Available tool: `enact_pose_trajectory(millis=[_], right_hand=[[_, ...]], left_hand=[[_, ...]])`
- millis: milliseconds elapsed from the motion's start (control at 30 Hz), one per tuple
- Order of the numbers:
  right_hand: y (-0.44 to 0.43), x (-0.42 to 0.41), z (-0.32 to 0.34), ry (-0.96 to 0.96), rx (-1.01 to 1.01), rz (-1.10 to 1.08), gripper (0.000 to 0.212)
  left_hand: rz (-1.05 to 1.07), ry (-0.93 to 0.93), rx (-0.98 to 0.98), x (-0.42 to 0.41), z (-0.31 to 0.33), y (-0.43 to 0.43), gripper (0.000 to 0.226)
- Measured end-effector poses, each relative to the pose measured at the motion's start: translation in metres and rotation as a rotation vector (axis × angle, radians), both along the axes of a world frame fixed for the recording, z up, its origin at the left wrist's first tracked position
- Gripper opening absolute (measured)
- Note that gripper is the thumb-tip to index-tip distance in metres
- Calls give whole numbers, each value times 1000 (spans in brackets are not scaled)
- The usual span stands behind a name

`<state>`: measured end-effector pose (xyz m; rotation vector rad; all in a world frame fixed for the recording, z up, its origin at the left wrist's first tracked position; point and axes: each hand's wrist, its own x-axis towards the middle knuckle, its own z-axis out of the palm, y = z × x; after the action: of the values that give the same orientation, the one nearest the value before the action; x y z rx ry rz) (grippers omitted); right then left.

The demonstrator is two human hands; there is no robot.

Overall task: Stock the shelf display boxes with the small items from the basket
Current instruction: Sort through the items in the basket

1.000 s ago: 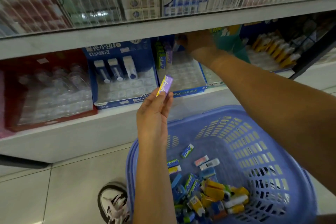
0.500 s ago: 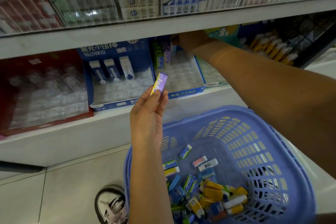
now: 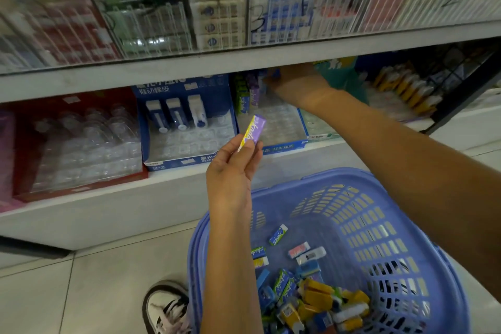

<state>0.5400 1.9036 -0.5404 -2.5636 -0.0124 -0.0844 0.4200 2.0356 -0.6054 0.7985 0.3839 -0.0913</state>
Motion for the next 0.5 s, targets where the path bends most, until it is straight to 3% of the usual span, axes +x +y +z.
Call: enact_pose_trajectory(millis=[100,200,300,400,500], right_hand=[[-7,-35,7,206,502,94,21],[-20,-63,7,285,526,243,19],[-30,-68,7,248,535,203,18],[-38,-52,6,105,518,29,20],[-37,-28,5,-43,157,-45,10]], left_hand=[[30,-41,31,-3,0,-8,25],[37,-77,78,-3,1,-19,18],[-13,-145,257,-1,2,-27,18],[-122,-268,837,5,-1,-31,36],[-351,-415,1403,12,-5,-33,50]])
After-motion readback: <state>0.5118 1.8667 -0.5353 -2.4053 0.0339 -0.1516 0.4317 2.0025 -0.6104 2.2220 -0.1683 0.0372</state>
